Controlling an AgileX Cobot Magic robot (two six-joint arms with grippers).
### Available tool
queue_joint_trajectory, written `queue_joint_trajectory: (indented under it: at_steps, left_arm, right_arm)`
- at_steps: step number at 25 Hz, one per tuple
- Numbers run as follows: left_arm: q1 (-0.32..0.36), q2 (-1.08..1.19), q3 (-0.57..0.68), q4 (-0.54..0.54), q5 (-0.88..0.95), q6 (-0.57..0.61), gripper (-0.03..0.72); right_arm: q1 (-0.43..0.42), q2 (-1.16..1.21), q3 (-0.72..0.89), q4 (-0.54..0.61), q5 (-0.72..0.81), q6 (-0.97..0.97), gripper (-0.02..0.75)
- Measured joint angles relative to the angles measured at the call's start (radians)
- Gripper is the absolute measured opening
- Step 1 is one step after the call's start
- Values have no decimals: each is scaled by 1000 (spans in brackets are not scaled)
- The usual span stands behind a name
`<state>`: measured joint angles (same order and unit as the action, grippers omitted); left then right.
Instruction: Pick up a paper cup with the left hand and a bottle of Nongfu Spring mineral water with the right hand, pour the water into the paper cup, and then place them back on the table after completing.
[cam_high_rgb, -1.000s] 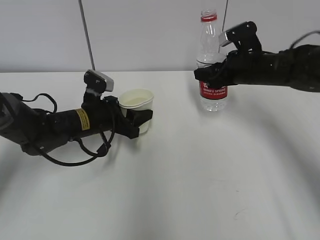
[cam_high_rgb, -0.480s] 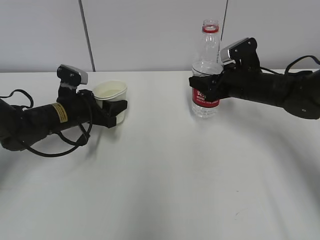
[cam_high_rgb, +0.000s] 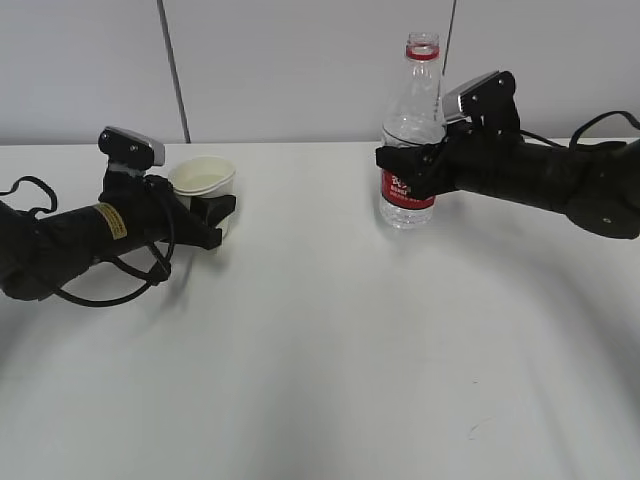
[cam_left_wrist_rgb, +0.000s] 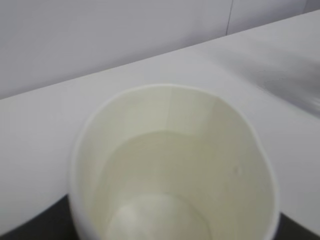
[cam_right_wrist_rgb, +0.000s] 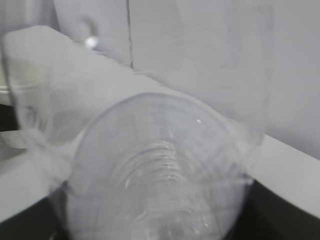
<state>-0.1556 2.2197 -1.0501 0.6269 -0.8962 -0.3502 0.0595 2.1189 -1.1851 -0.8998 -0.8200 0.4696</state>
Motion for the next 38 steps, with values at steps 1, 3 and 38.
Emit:
queue_joint_trajectory:
  at_steps: [1, 3, 38]
  left_arm:
    - [0, 0, 0, -7, 3, 7, 396]
    - [0, 0, 0, -29, 10, 14, 396]
    - [0, 34, 20, -99, -51, 23, 558]
  right_arm:
    - [0, 0, 0, 4, -2, 0, 428]
    - [0, 0, 0, 11, -5, 0, 428]
    - [0, 0, 0, 25, -11, -3, 428]
